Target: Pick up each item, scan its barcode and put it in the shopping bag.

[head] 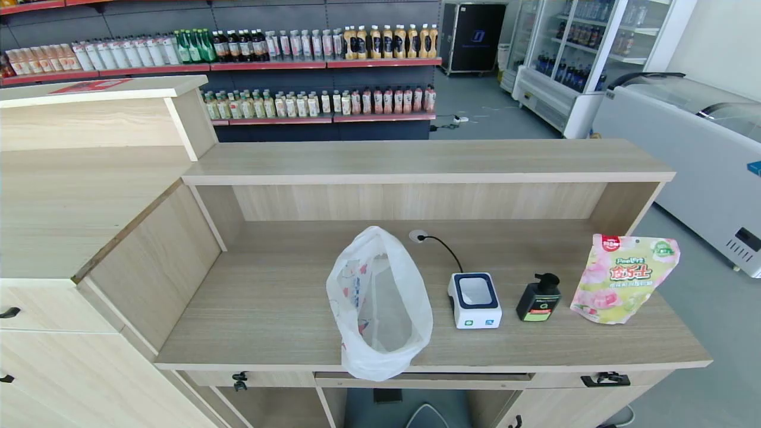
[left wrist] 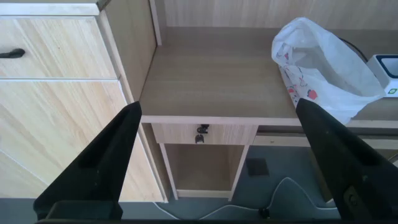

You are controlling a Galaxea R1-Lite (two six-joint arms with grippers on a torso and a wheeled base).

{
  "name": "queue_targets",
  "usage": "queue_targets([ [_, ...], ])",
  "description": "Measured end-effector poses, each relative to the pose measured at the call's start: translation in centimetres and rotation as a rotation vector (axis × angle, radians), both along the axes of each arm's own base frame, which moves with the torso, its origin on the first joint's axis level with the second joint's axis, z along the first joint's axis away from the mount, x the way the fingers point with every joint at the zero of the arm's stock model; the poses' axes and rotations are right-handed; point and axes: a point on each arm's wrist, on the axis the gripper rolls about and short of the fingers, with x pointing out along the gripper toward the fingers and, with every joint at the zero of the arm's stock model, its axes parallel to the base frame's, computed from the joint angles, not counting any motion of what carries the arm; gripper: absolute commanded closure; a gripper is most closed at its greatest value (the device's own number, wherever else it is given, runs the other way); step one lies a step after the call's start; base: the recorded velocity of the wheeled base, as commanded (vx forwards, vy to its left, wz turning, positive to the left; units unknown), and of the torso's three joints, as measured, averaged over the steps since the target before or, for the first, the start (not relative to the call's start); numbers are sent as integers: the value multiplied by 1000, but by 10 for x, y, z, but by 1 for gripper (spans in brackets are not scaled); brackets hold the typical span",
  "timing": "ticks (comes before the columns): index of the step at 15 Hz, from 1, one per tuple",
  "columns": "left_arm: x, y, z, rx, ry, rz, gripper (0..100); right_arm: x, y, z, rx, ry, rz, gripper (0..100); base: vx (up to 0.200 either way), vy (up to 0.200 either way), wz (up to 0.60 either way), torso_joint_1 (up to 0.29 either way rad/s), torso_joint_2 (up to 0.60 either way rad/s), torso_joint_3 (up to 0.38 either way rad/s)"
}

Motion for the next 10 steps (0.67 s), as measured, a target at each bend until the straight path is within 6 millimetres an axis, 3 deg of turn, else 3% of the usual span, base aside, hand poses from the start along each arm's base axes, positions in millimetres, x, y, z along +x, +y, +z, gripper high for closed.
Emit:
queue_targets([
  [1,0,0,0,0,0,0,0,27,0,18,-15,19,7,0,0,0,0,0,0,0],
  [3,0,0,0,0,0,0,0,85,0,28,-61,7,34,0,0,0,0,0,0,0],
  [5,0,0,0,0,0,0,0,137,0,3,-95,72,59,0,0,0,0,0,0,0],
  [7,0,0,0,0,0,0,0,177,-1,-28,-118,162,97,0,0,0,0,0,0,0],
  [10,0,0,0,0,0,0,0,216,-23,-71,-329,290,222,0,0,0,0,0,0,0],
])
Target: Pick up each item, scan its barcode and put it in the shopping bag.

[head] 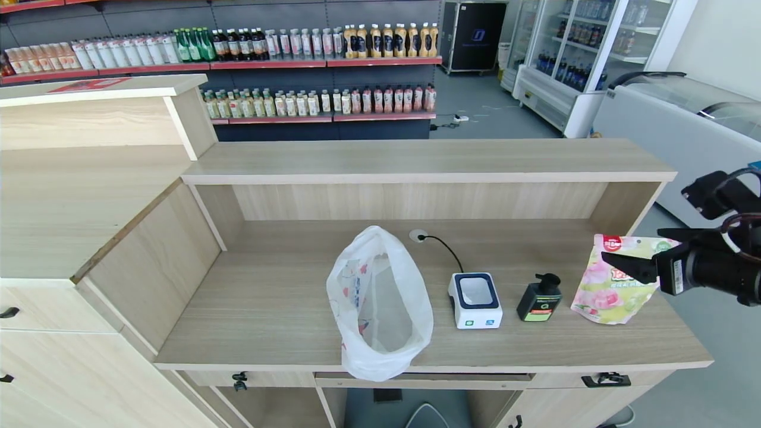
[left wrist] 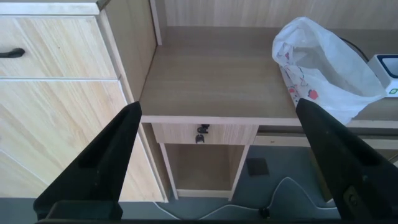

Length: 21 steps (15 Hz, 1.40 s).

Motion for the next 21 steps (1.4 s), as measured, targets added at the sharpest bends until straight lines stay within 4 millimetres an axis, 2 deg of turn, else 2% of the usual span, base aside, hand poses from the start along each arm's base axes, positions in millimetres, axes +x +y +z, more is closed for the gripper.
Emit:
queue_targets([
  [3,0,0,0,0,0,0,0,19,-35,-34,-129,84,56,0,0,0,0,0,0,0],
  [7,0,0,0,0,0,0,0,36,-60,-64,-177,148,106,0,0,0,0,0,0,0],
  [13,0,0,0,0,0,0,0,69,-75,-93,-257,95,285,0,0,0,0,0,0,0],
  [21,0,0,0,0,0,0,0,88,-78,-128,-256,111,367,0,0,0,0,0,0,0],
])
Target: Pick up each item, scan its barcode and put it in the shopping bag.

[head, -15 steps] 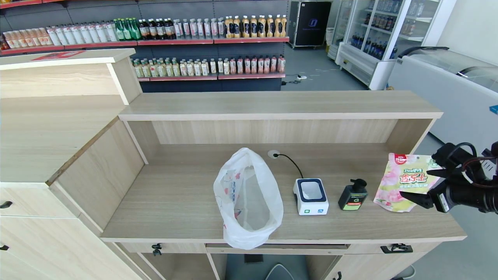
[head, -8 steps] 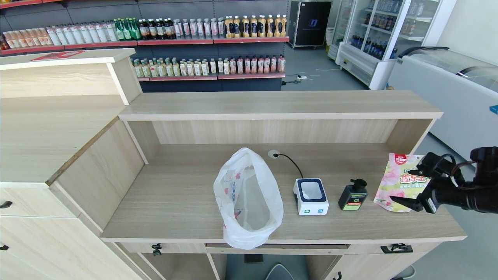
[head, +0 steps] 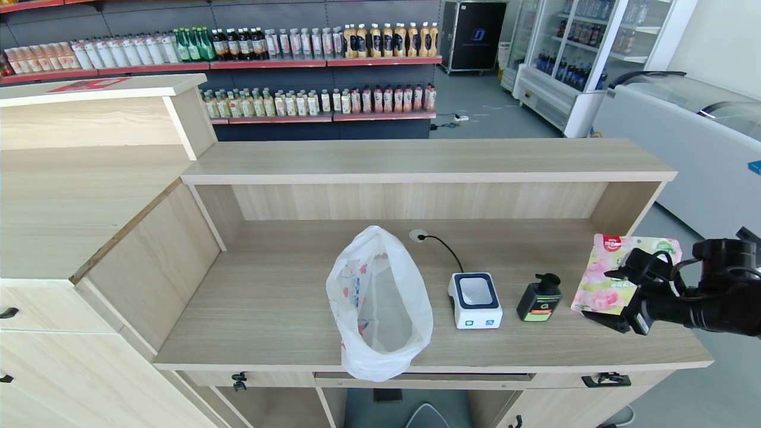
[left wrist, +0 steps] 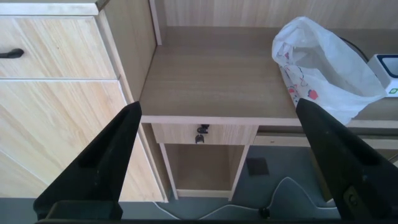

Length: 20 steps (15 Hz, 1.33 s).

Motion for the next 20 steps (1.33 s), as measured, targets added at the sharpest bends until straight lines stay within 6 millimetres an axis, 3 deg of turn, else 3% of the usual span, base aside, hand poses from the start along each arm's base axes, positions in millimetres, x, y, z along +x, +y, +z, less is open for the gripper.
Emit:
queue_targets([
  [13,0,0,0,0,0,0,0,32,4,-35,58,-5,99,0,0,0,0,0,0,0],
  [20,0,0,0,0,0,0,0,54,25,-53,83,-2,183,0,0,0,0,0,0,0],
])
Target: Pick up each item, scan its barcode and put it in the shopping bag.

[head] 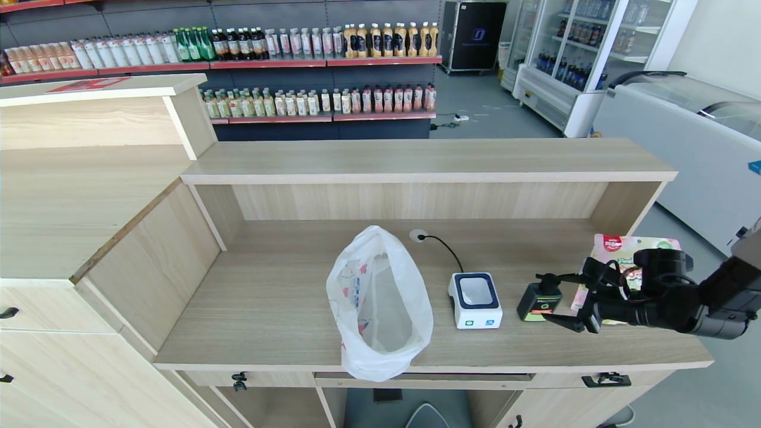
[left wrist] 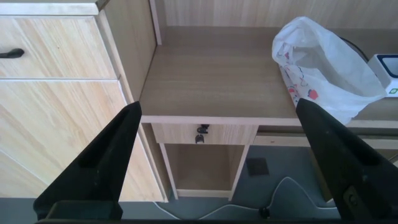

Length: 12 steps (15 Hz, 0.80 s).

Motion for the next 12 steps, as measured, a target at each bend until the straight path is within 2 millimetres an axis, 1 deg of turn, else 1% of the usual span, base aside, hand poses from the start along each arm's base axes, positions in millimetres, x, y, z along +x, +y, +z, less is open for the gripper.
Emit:
queue_targets([
  [3,0,0,0,0,0,0,0,6,7,-6,-2,-4,15,0,0,0,0,0,0,0],
  [6,0,0,0,0,0,0,0,9,11,-15,-2,7,24,0,0,0,0,0,0,0],
  [9,0,0,0,0,0,0,0,14,14,-19,-2,8,34,0,0,0,0,0,0,0],
  [10,0,0,0,0,0,0,0,17,15,-20,-2,4,36,100,0,0,0,0,0,0],
  [12,0,0,0,0,0,0,0,22,16,-22,1,2,39,100,0,0,0,0,0,0],
])
